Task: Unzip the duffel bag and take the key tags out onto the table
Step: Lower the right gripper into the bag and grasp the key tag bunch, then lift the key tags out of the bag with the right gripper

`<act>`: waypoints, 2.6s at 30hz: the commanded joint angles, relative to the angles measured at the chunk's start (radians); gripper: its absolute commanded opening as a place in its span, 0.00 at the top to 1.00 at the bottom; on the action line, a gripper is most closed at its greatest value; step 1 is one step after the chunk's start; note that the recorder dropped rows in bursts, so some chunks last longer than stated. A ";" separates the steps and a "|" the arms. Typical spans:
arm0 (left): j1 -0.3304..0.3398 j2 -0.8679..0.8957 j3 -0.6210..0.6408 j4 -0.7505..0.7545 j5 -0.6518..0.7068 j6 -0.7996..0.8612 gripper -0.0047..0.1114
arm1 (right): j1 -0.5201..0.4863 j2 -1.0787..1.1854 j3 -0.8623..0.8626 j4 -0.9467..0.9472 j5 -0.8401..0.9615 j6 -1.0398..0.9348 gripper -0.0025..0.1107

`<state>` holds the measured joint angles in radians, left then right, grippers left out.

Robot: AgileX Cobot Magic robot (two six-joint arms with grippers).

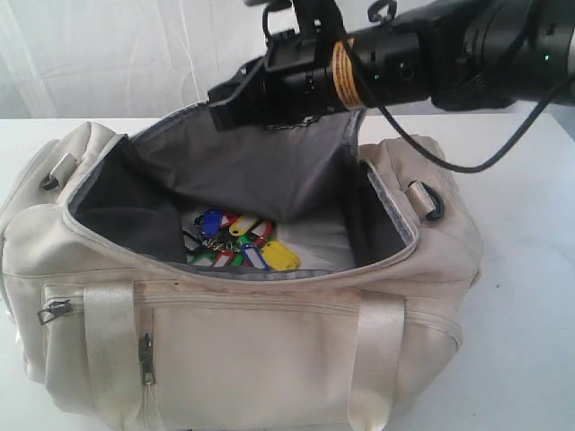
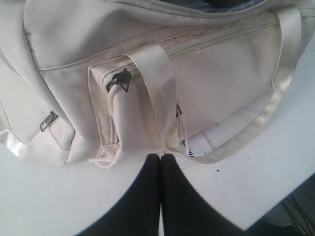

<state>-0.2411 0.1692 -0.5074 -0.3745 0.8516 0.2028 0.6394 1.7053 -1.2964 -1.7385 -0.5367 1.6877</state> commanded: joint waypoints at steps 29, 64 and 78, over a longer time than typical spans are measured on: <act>-0.003 -0.005 0.007 -0.032 0.008 0.002 0.96 | 0.012 0.204 0.191 -0.006 0.048 0.002 0.43; -0.003 -0.005 0.007 -0.032 0.008 0.002 0.96 | 0.177 0.080 0.132 0.041 0.355 -0.320 0.98; -0.003 -0.005 0.007 -0.032 0.008 0.004 0.96 | 0.177 -0.248 0.132 0.039 0.537 -0.323 0.98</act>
<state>-0.2411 0.1692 -0.5074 -0.3906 0.8551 0.2028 0.8182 1.5264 -1.1551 -1.7035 -0.0842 1.3761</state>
